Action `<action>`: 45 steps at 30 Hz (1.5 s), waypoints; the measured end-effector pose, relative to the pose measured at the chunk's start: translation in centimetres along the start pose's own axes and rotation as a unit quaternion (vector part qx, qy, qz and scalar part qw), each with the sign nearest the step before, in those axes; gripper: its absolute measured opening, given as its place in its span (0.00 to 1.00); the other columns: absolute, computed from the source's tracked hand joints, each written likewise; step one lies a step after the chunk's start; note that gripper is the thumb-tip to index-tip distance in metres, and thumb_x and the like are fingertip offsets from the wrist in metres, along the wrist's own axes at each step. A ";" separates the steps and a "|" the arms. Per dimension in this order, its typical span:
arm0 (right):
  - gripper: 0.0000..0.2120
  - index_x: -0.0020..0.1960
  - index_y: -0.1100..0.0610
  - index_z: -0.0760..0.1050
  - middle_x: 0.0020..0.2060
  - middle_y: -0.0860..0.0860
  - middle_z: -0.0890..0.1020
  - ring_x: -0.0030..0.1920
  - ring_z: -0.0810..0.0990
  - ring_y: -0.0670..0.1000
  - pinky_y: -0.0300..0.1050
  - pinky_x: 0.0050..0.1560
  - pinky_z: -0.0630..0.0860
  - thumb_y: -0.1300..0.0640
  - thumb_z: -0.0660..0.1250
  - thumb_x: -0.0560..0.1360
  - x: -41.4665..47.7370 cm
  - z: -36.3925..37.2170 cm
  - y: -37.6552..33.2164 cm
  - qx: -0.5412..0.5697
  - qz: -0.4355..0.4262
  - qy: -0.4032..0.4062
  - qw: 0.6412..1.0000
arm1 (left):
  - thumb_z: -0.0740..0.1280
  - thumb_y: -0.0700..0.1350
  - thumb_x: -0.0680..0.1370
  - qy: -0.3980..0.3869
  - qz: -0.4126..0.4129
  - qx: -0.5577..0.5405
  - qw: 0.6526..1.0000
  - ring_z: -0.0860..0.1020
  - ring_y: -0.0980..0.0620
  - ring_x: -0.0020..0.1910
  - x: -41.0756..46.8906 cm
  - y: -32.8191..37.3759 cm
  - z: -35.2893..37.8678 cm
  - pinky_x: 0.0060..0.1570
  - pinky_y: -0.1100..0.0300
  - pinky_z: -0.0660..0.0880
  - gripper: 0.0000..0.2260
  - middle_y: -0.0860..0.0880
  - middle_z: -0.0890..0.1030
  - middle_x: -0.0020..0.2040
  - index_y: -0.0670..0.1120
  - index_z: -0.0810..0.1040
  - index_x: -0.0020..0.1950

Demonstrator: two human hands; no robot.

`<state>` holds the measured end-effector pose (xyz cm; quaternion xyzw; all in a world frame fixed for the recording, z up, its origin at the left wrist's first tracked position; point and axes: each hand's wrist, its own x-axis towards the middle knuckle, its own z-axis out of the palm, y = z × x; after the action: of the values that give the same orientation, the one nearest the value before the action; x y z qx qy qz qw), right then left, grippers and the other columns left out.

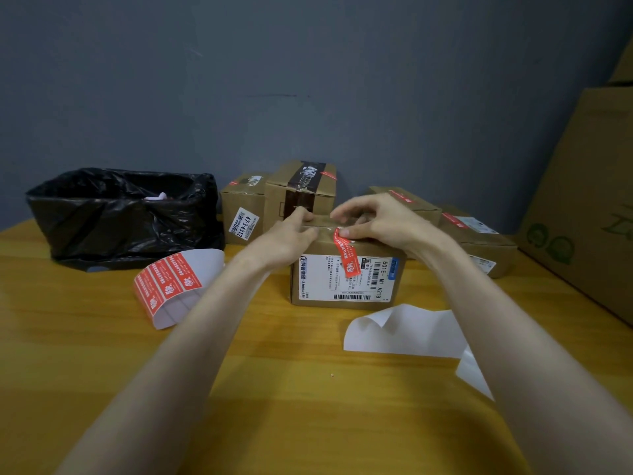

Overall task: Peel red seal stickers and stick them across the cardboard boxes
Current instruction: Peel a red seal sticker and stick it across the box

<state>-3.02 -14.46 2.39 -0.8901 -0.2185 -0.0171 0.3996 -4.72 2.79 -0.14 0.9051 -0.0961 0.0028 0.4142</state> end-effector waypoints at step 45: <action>0.16 0.56 0.51 0.77 0.44 0.45 0.79 0.45 0.82 0.41 0.36 0.54 0.77 0.68 0.66 0.73 -1.8 -0.1 1.8 0.045 -0.107 0.046 0.992 | 0.73 0.50 0.71 0.161 0.151 0.109 0.969 0.80 0.57 0.46 -1.0 1.5 0.6 0.52 0.52 0.77 0.05 0.54 0.84 0.42 0.50 0.85 0.42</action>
<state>-3.95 -16.29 0.86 -0.8410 -0.2944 -0.0913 0.4446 -6.04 1.56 0.49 0.9073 -0.1629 0.2213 0.3181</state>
